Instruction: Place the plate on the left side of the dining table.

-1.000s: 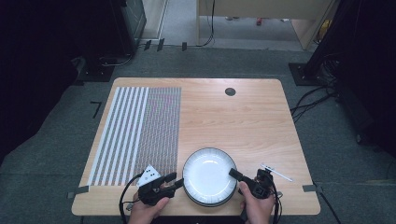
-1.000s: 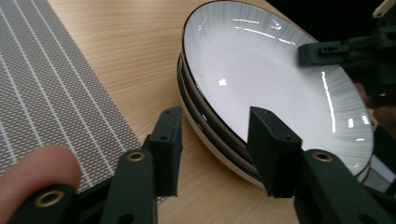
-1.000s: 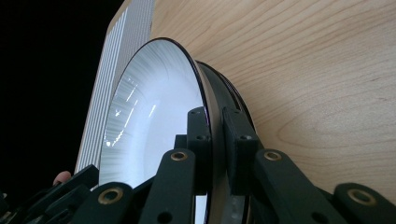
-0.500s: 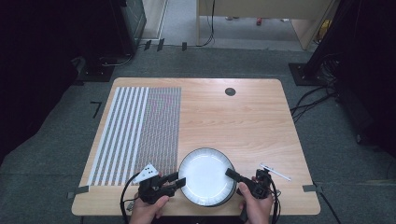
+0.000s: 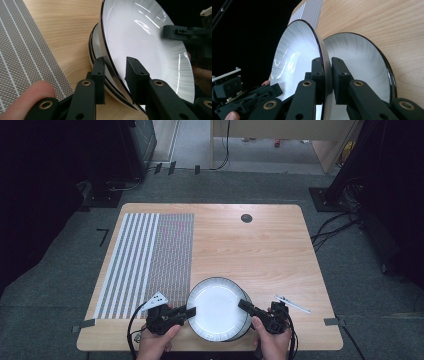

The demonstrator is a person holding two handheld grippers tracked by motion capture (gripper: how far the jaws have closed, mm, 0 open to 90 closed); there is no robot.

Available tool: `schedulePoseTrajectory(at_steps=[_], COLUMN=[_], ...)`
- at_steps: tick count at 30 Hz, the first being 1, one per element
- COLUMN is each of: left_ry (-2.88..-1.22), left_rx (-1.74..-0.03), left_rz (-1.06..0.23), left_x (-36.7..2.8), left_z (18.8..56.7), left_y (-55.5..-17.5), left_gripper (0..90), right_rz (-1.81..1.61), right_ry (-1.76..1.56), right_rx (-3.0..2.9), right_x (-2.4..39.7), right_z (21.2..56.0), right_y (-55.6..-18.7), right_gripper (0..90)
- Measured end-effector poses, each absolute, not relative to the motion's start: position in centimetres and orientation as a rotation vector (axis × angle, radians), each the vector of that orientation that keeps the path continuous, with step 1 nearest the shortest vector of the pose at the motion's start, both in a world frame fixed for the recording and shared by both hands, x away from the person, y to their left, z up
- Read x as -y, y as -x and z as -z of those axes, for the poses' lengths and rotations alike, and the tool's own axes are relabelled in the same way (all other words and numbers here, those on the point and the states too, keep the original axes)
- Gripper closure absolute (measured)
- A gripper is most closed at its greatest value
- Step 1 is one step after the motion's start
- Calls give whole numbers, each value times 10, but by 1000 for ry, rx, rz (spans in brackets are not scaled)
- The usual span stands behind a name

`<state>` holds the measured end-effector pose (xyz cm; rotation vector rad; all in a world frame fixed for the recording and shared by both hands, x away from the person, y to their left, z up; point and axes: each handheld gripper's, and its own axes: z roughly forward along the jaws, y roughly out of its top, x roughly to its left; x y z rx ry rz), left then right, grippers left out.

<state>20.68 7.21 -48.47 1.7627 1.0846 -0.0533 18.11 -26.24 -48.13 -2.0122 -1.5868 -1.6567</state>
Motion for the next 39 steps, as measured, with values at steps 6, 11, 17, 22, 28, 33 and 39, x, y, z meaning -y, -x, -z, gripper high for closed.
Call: schedulePoseTrajectory(at_steps=[6, 11, 17, 22, 28, 33, 39], left_ry=[-1762, -1748, -1733, -1723, -1709, -1696, -1672], left_rx=[-1096, -1121, -1143, -1159, -1186, -1203, -1222], left_rz=[23, 6, -13, -32, -58, -82, -103], left_x=[-78, -89, -103, -115, -132, -149, -170], left_z=[474, 467, 460, 453, 443, 433, 424], left_y=[-210, -215, -220, -223, -231, -238, -247], left_gripper=[720, 730, 738, 739, 743, 747, 751], right_rz=[1673, 1676, 1668, 1664, 1652, 1649, 1648], right_ry=[2004, 1990, 1968, 1948, 1924, 1893, 1866], right_rx=[1606, 1617, 1638, 1667, 1679, 1693, 1715], right_x=[255, 244, 229, 218, 200, 179, 161], right_z=[471, 465, 457, 449, 440, 431, 420], right_y=[-186, -193, -204, -214, -228, -245, -258], right_gripper=[817, 817, 817, 817, 818, 819, 819])
